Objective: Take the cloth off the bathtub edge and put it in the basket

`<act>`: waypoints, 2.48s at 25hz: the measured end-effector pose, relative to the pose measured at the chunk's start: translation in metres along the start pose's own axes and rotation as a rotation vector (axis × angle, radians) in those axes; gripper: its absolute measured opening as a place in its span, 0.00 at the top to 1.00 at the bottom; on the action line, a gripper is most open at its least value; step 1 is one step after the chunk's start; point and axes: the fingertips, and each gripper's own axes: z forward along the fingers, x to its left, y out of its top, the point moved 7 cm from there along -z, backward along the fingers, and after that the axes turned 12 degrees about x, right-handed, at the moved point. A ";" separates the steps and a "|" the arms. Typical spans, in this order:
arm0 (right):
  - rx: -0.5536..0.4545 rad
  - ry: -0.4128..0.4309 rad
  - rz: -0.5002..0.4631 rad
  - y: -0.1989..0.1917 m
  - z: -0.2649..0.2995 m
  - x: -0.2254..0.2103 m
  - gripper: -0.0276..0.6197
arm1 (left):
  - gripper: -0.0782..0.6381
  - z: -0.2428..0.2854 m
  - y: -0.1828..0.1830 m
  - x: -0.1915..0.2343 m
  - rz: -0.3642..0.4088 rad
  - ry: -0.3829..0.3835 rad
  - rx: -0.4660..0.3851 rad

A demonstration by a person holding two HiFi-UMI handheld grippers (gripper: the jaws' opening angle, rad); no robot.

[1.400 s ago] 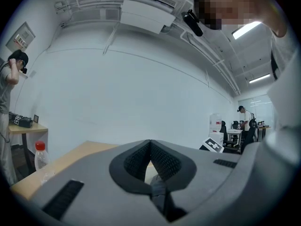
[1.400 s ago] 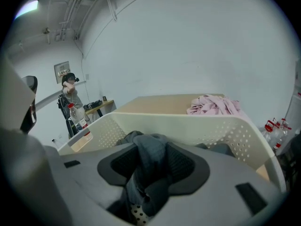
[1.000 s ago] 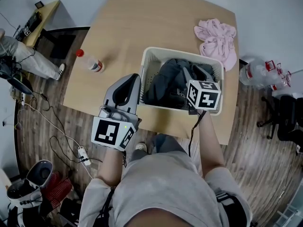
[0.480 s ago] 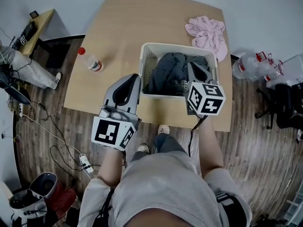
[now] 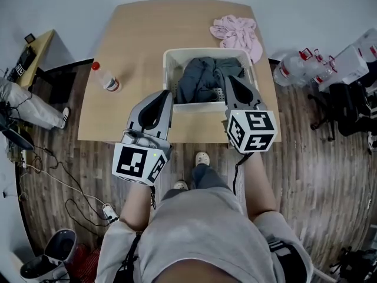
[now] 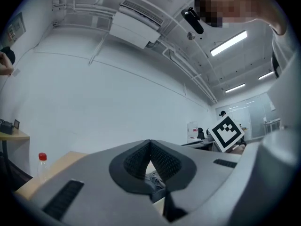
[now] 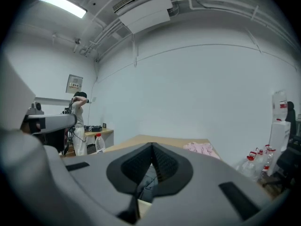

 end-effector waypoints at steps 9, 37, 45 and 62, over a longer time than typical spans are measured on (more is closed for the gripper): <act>-0.066 -0.031 0.005 -0.010 -0.068 0.030 0.94 | 0.87 -0.033 0.001 -0.031 0.038 -0.073 -0.002; -0.193 -0.065 -0.003 -0.021 -0.177 0.058 0.94 | 0.87 -0.083 0.001 -0.093 0.056 -0.121 -0.029; -0.197 -0.041 -0.009 -0.037 -0.217 0.048 0.94 | 0.87 -0.094 0.000 -0.136 0.062 -0.121 -0.019; -0.185 0.026 -0.008 -0.086 -0.296 0.046 0.94 | 0.87 -0.144 -0.014 -0.212 0.064 -0.082 0.003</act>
